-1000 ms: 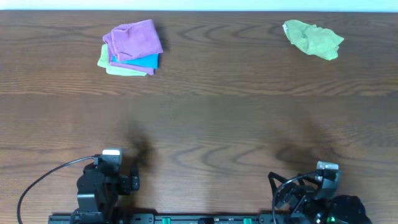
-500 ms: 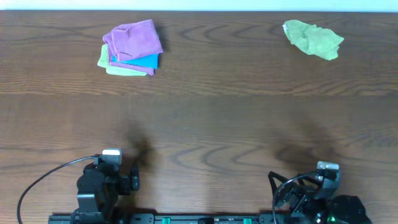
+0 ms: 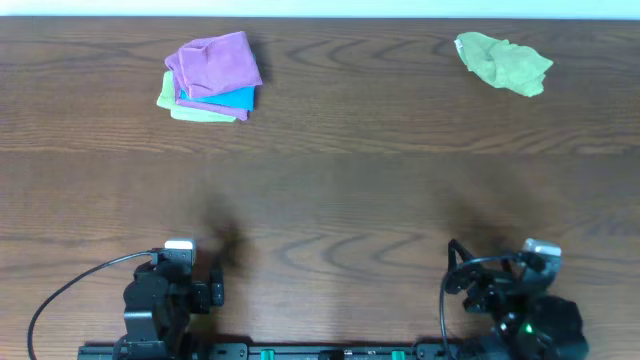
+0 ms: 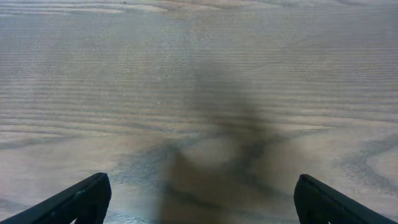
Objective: Fold the cloth
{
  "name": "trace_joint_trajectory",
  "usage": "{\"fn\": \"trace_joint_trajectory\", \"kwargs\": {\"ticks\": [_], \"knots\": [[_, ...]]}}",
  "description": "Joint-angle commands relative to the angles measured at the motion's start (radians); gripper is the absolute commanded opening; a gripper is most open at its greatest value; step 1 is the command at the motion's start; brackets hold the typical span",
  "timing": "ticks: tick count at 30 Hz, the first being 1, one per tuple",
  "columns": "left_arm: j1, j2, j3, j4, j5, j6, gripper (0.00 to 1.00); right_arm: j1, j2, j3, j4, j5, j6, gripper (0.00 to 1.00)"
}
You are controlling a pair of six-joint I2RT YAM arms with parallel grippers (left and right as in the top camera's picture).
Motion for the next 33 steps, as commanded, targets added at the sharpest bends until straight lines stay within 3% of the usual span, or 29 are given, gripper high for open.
{"fn": "trace_joint_trajectory", "kwargs": {"ticks": [1,10,33], "knots": [[-0.005,-0.009,-0.007,-0.064,-0.03,0.051,0.95,-0.057,-0.005,-0.075,0.042,0.021,-0.222,0.99],[-0.005,-0.009,-0.007,-0.064,-0.03,0.051,0.95,-0.139,-0.025,-0.224,0.128,0.013,-0.385,0.99],[-0.005,-0.009,-0.007,-0.064,-0.029,0.051,0.95,-0.198,-0.069,-0.34,0.127,-0.016,-0.438,0.99]]}}
